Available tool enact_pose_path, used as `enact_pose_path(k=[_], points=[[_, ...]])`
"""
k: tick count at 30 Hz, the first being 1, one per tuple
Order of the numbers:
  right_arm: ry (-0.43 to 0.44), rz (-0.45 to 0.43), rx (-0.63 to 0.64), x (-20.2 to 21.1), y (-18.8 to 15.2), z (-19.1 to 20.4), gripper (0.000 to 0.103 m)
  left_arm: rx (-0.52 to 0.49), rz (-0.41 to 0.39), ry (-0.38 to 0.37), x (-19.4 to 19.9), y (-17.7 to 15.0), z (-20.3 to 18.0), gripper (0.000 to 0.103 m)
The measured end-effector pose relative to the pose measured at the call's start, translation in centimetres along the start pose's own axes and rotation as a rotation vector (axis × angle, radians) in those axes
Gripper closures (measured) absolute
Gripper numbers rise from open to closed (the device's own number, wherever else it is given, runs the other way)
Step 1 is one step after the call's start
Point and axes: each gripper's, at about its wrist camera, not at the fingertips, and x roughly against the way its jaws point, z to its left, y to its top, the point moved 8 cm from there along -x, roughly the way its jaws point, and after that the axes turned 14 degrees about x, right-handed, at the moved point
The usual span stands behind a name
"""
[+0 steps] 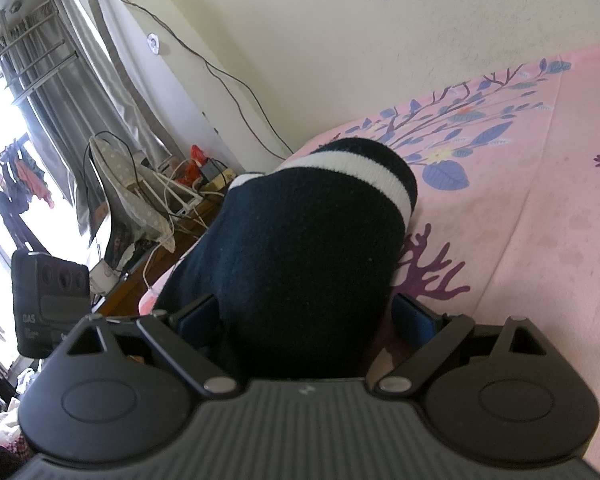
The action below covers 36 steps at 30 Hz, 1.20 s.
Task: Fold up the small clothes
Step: 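Squeeze the black bundle between both grippers, pressing its sides together, then close the left gripper on the bundle while the right gripper closes on it too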
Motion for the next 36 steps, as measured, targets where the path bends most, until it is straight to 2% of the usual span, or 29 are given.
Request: enact_pose_path(k=[9, 10, 11, 14, 16, 17, 20, 23, 26, 27, 28, 30, 32, 36], points=[[-0.004, 0.012, -0.017, -0.3, 0.3, -0.2, 0.016, 0.035, -0.009, -0.017, 0.7, 0.6, 1.0, 0.0], [-0.005, 0.012, -0.025, -0.5, 0.4, -0.2, 0.017, 0.047, -0.014, -0.021, 0.9, 0.7, 1.3, 0.0], [-0.004, 0.017, -0.03, -0.8, 0.5, -0.1, 0.023, 0.066, -0.018, -0.027, 1.0, 0.8, 1.6, 0.0], [0.011, 0.029, -0.045, -1.7, 0.9, 0.0, 0.025, 0.104, -0.013, -0.04, 1.3, 1.2, 2.2, 0.008], [0.002, 0.025, -0.023, -1.8, 1.3, 0.4, 0.034, 0.109, -0.021, -0.019, 1.3, 1.5, 2.5, 0.026], [-0.008, 0.02, 0.002, -1.7, 1.5, 0.8, 0.04, 0.116, -0.014, -0.028, 1.2, 1.5, 2.5, 0.032], [-0.053, 0.006, 0.118, -1.1, 2.5, 1.9, 0.05, 0.151, -0.005, -0.051, 0.9, 1.7, 2.4, 0.036], [-0.079, 0.006, 0.182, -1.1, 3.0, 1.9, 0.051, 0.152, -0.024, -0.04, 0.6, 1.4, 2.0, 0.035], [-0.069, 0.021, 0.148, -1.4, 2.4, 0.8, 0.047, 0.106, -0.03, -0.02, 0.4, 1.1, 1.4, 0.028], [-0.057, 0.02, 0.119, -1.4, 2.2, 0.3, 0.044, 0.096, -0.022, -0.026, 0.3, 1.1, 1.2, 0.021], [-0.038, 0.022, 0.073, -1.4, 1.8, -0.4, 0.036, 0.085, -0.009, -0.034, 0.2, 1.1, 1.0, 0.012], [-0.006, 0.037, -0.013, -1.5, 1.1, -1.2, 0.034, 0.065, 0.006, -0.017, 0.1, 1.4, 0.9, 0.001], [0.025, 0.037, -0.048, -1.4, 1.2, -1.5, 0.031, 0.047, -0.001, 0.027, 0.1, 1.8, 1.4, 0.0], [0.056, 0.06, -0.019, -2.3, 1.4, -0.3, 0.022, 0.054, 0.031, -0.02, -0.3, 1.9, 1.1, 0.001]])
